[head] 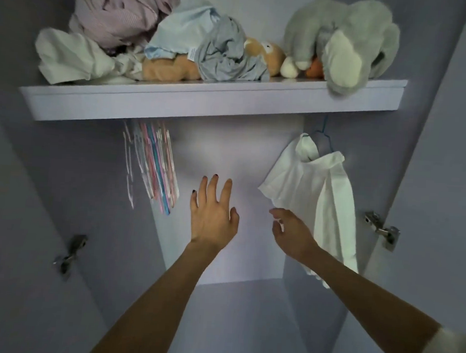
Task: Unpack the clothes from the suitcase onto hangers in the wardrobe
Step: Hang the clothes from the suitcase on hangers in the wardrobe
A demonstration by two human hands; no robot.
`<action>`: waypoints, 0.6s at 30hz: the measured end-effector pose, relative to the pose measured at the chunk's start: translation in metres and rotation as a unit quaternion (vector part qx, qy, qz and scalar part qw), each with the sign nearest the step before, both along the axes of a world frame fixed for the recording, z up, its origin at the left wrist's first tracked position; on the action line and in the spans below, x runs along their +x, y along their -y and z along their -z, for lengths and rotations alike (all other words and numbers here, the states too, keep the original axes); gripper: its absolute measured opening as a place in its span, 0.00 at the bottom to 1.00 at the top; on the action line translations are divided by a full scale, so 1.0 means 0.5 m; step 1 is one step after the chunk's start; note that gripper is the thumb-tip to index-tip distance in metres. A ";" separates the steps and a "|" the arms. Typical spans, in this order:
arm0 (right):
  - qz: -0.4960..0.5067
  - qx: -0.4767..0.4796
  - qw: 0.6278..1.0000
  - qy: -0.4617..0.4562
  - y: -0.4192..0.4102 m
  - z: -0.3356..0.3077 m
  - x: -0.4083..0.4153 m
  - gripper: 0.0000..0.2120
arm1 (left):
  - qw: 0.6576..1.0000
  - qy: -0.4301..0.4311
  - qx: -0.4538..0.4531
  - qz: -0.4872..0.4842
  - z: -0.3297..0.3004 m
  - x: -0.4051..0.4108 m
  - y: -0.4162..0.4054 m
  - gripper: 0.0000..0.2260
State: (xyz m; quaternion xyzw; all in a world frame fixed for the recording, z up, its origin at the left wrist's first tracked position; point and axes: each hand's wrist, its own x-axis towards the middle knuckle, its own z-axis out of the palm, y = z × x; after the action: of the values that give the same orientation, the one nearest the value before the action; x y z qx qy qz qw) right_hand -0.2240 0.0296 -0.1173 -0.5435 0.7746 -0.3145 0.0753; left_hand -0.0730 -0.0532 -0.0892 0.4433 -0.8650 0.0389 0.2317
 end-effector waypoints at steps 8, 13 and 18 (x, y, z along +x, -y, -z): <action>-0.159 0.097 0.981 0.051 -0.068 0.163 0.219 0.15 | 0.979 0.001 0.149 -0.140 0.196 0.240 -0.176 0.26; -0.280 0.182 0.940 0.067 -0.152 0.268 0.383 0.15 | 0.947 -0.025 0.223 -0.231 0.324 0.406 -0.347 0.25; -0.369 0.277 0.885 0.066 -0.254 0.393 0.564 0.13 | 0.904 -0.008 0.305 -0.299 0.450 0.577 -0.516 0.23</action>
State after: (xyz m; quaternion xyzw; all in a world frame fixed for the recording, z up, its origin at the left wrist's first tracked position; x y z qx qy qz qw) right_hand 0.0582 0.1564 -0.3140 -0.7248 0.5673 -0.0714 0.3844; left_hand 0.2154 0.2047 -0.3140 0.7305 -0.6594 -0.1633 0.0696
